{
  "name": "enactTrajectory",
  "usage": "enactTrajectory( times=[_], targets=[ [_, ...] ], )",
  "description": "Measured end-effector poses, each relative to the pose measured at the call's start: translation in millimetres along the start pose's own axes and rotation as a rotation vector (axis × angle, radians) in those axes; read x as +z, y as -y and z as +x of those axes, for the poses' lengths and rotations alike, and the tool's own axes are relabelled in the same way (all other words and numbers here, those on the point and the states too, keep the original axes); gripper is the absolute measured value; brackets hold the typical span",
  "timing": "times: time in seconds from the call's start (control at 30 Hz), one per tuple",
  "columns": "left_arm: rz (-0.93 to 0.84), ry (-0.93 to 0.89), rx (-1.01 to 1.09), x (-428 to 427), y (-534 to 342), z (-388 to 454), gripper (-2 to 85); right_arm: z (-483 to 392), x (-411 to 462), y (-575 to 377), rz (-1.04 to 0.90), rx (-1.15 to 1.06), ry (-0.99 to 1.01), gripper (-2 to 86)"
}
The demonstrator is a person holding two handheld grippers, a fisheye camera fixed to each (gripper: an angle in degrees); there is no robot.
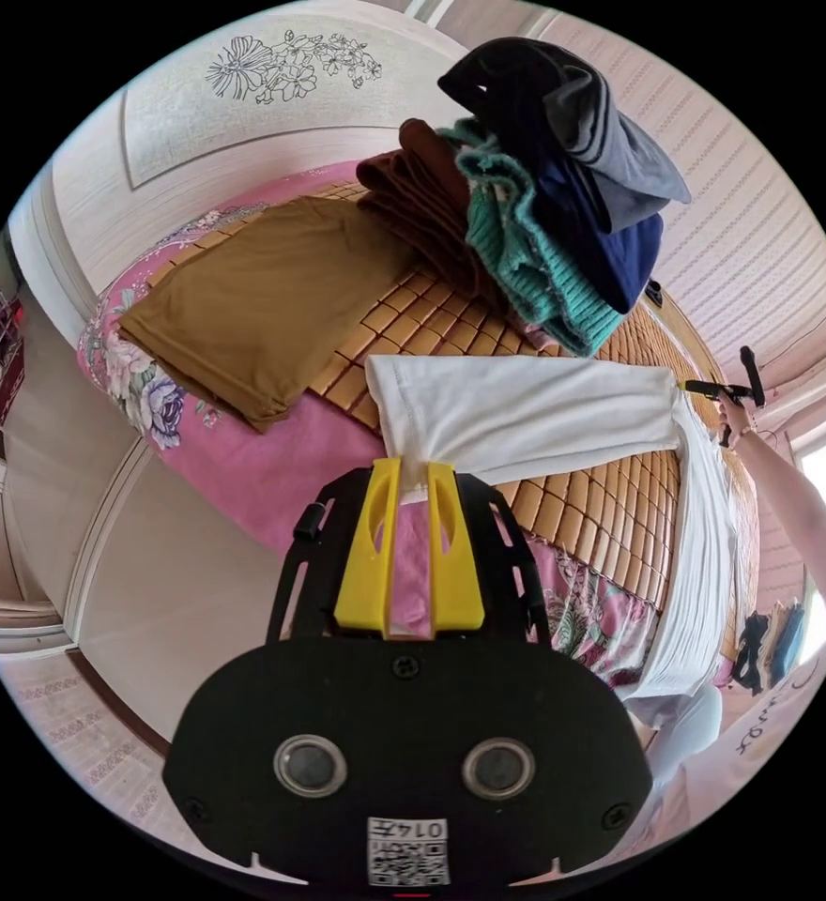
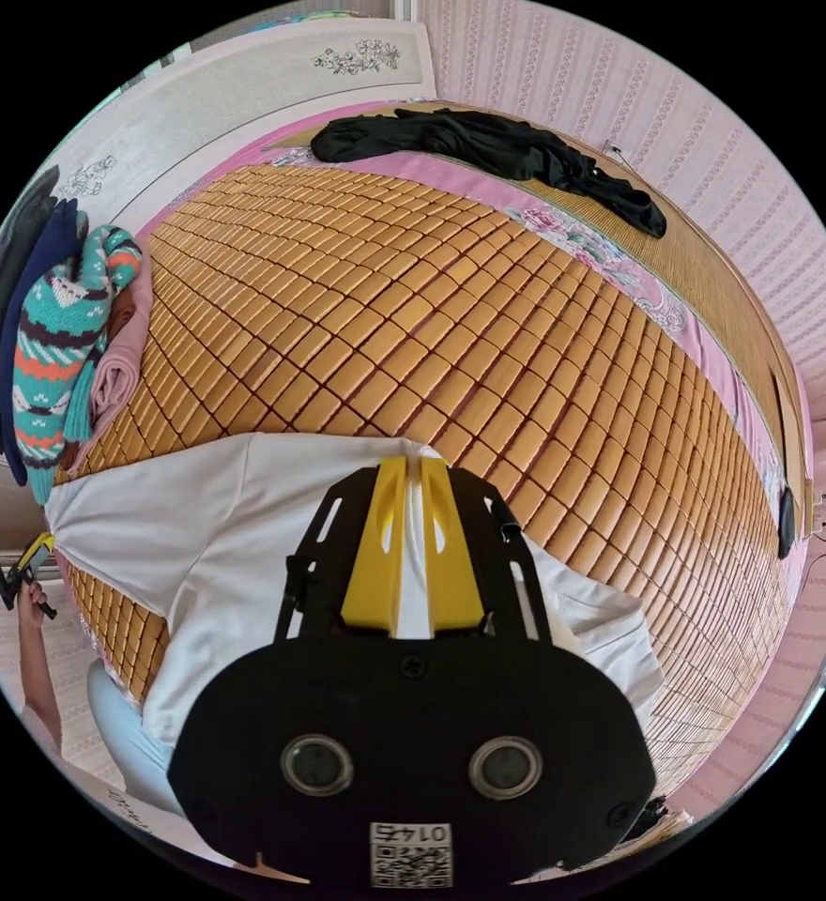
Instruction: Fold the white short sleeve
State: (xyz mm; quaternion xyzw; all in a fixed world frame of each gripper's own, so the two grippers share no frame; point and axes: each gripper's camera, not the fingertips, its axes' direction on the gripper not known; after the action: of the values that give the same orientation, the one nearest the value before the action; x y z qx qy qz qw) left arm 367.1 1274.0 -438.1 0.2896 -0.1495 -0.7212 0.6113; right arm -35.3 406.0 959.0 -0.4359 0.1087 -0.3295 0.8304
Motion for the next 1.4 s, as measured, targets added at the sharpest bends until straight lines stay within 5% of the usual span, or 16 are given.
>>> enactTrajectory(
  times=[0.23,0.57,0.77,1.1,1.27,1.4],
  targets=[
    [0.065,0.053,0.011,-22.0,-16.4,2.6,6.1,-8.9,-57.1,-62.1,0.151,-0.038,0.058,6.0],
    [0.524,0.080,-0.449,-19.7,-59.9,32.3,6.8,-230.9,-67.8,-150.4,0.041,-0.594,0.352,6.1],
    [0.432,0.184,-0.385,-6.4,-58.9,11.3,8.4,-377.5,-71.1,-138.5,-0.011,-0.876,0.393,6.0],
    [0.329,0.089,-0.296,33.1,-55.6,-11.8,8.0,-565.0,-38.7,-122.1,-0.089,-1.043,0.280,7.9],
    [0.345,-0.019,-0.271,38.7,-61.5,-19.9,2.2,-599.8,-16.8,-137.5,-0.116,-1.103,0.139,10.2],
    [0.326,-0.014,-0.258,38.7,-65.1,-19.5,-0.1,-577.2,-32.1,-134.5,-0.131,-1.040,0.178,1.5]
  ],
)
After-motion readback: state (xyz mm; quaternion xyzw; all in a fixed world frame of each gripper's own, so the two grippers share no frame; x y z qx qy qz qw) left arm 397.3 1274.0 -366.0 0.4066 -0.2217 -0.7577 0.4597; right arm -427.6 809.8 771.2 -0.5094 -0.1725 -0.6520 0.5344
